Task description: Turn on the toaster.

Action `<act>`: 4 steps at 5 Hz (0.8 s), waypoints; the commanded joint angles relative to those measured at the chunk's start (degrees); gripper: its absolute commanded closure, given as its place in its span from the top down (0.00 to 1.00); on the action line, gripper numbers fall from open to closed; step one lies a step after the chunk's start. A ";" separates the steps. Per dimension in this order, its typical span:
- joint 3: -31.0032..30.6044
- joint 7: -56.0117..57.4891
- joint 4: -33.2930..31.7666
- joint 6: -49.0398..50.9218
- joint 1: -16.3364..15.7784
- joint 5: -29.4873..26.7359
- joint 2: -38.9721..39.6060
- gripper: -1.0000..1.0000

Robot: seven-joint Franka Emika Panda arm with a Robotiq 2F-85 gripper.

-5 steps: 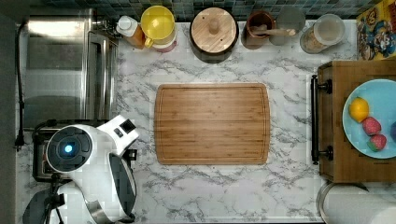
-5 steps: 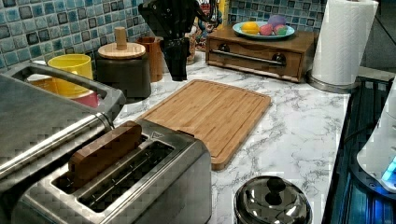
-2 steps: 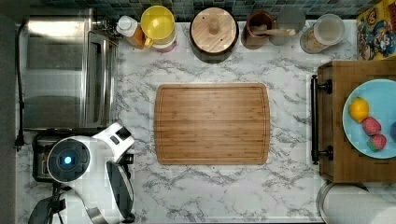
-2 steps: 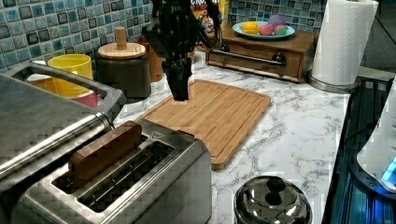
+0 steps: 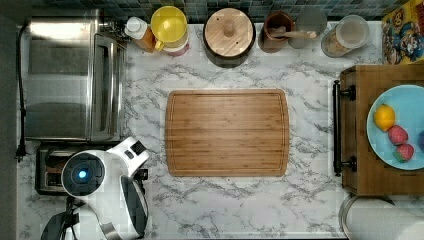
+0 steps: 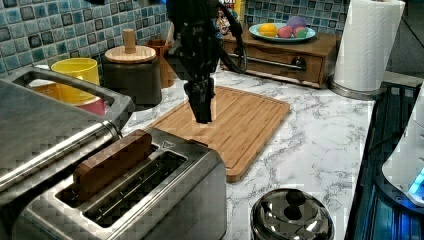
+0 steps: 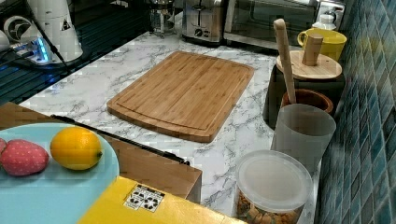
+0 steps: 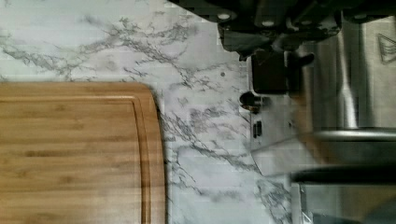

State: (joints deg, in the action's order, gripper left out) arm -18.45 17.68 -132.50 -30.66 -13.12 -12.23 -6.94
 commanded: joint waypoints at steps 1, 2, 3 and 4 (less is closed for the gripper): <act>-1.23 2.76 -4.42 -6.87 -2.21 -8.78 -3.71 0.00; -1.16 1.56 -3.74 -7.02 -1.79 -7.04 -2.16 0.00; -1.40 1.28 -3.59 -7.53 -1.68 -6.55 -1.43 0.00; -1.53 0.56 -3.62 -8.47 -1.83 -5.71 0.54 0.00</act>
State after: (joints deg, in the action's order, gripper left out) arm -18.95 17.75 -136.19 -37.35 -13.55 -18.45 -7.57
